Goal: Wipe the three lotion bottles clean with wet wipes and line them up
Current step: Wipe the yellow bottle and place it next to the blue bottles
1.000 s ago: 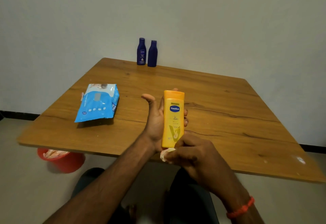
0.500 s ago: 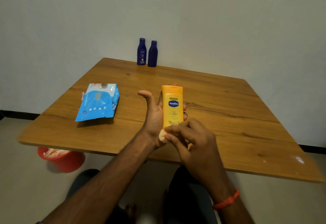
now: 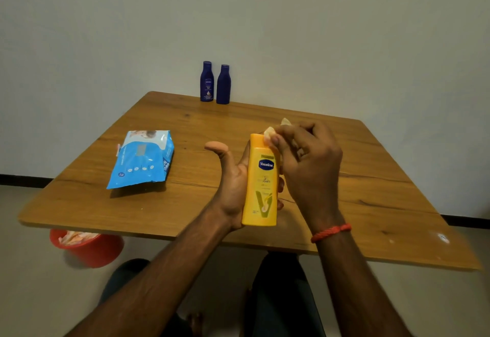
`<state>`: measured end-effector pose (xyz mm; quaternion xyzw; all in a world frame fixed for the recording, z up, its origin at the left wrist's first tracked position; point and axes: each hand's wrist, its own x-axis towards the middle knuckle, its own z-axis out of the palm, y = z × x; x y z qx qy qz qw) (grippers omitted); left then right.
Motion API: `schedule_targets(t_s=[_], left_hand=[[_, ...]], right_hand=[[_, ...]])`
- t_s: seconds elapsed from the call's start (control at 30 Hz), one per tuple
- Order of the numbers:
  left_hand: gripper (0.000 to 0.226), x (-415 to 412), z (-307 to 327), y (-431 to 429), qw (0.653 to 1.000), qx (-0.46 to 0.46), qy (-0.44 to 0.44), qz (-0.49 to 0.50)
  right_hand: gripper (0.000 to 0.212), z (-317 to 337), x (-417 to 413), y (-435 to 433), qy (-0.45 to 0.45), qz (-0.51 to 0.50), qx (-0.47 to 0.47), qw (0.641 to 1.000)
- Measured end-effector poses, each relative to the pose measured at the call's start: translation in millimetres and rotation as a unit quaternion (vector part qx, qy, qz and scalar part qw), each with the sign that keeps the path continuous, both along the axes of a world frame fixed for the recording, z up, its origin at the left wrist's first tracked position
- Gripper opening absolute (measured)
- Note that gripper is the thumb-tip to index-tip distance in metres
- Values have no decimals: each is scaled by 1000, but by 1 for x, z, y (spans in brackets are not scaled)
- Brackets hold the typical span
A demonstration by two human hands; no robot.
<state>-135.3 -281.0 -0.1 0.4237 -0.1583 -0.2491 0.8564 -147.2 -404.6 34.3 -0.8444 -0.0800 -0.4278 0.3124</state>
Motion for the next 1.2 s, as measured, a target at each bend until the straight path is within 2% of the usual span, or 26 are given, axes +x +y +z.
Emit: schedule_targets(t_s=[0.17, 0.33, 0.5, 0.67, 0.77, 0.83, 1.03, 1.2], left_hand=[[100, 3, -5, 3, 1000, 16, -5, 1], [102, 9, -3, 3, 999, -36, -25, 16], [107, 21, -5, 3, 996, -72, 49, 34], [109, 25, -12, -1, 984, -54, 150, 74], [102, 25, -14, -4, 963, -66, 244, 88], [100, 28, -16, -7, 952, -70, 278, 109], [102, 31, -11, -10, 941, -49, 293, 161], [101, 25, -3, -7, 933, -61, 306, 180]], right_hand=[[21, 9, 4, 7, 11, 88, -118, 989], [19, 5, -2, -14, 17, 44, -62, 997], [20, -28, -32, -19, 77, 140, -101, 982], [19, -45, -52, -31, 124, 213, -38, 968], [18, -50, -54, -28, 100, 185, -14, 977], [18, -51, -53, -18, 69, 172, -18, 983], [15, -49, -53, 4, -2, 144, -114, 983], [15, -51, -51, -23, 11, 96, -81, 992]])
